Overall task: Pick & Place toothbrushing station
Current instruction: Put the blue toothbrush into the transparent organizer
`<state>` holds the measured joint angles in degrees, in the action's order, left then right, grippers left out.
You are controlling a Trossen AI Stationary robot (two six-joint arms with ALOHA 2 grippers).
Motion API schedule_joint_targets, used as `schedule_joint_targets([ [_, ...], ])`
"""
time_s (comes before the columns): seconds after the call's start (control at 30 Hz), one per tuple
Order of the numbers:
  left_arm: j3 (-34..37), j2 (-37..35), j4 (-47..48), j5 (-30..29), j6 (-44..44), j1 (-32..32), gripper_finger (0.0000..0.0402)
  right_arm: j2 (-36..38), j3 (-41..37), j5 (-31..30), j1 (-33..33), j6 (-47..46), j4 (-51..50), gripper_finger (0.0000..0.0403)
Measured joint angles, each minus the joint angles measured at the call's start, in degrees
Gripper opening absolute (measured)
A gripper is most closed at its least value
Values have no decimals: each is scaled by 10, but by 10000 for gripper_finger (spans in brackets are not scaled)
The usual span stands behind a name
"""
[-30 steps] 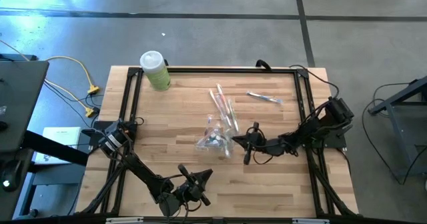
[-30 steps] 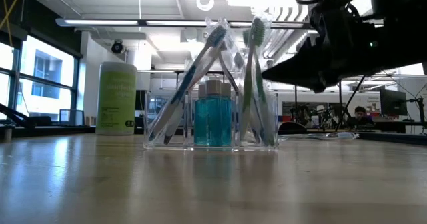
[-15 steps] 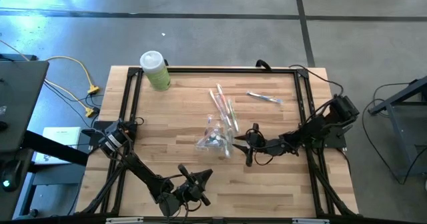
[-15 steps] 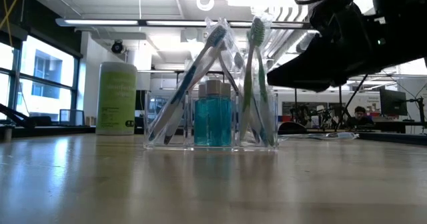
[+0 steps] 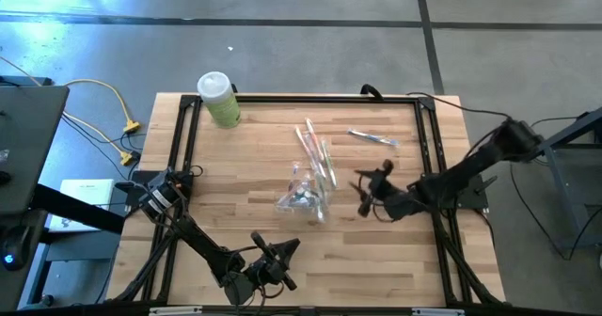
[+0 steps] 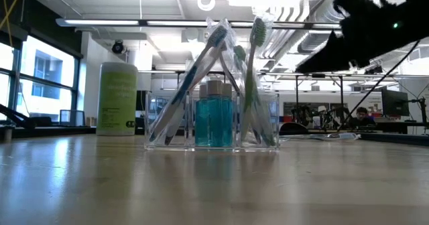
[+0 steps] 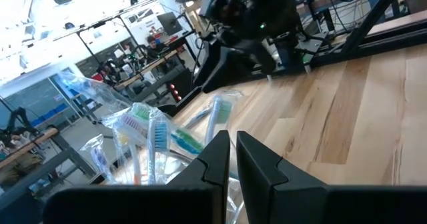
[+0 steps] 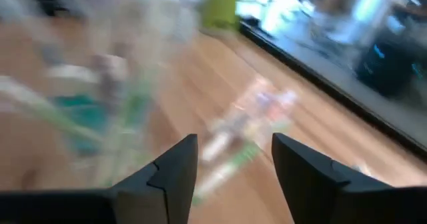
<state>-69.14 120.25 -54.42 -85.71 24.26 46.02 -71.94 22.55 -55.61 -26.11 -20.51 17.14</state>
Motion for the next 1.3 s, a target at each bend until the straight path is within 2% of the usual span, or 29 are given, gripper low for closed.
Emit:
schedule_joint_targets([
  [0.13, 0, 0, 0, 5, -8, -1, 23, 38, 0, 17, 57, -153, -159, 177],
  [0.3, 0, 0, 0, 20, -8, -7, 23, 54, 0, 71, 175, -181, -264, 176],
  [0.4, 0, 0, 0, 30, -8, -13, 23, 58, 0, 163, 266, -154, -276, 176],
  [0.57, 0, 0, 0, 39, -8, -18, 23, 58, 0, 357, 419, -66, -275, 176],
  [0.63, 0, 0, 0, 41, -7, -18, 23, 58, 0, 390, 469, -29, -275, 176],
  [0.83, 0, 0, 0, 43, -7, -18, 23, 58, 10, 389, 552, 46, -275, 176],
  [1.0, 0, 0, 1, 44, -7, -22, 23, 58, 10, 417, 573, 98, -283, 176],
  [1.17, 0, 0, 1, 59, -12, -25, 23, 44, 11, 372, 590, 103, -289, 176],
  [1.3, 0, 0, 1, 63, -17, -27, 23, 13, 11, 410, 606, 123, -290, 176],
])
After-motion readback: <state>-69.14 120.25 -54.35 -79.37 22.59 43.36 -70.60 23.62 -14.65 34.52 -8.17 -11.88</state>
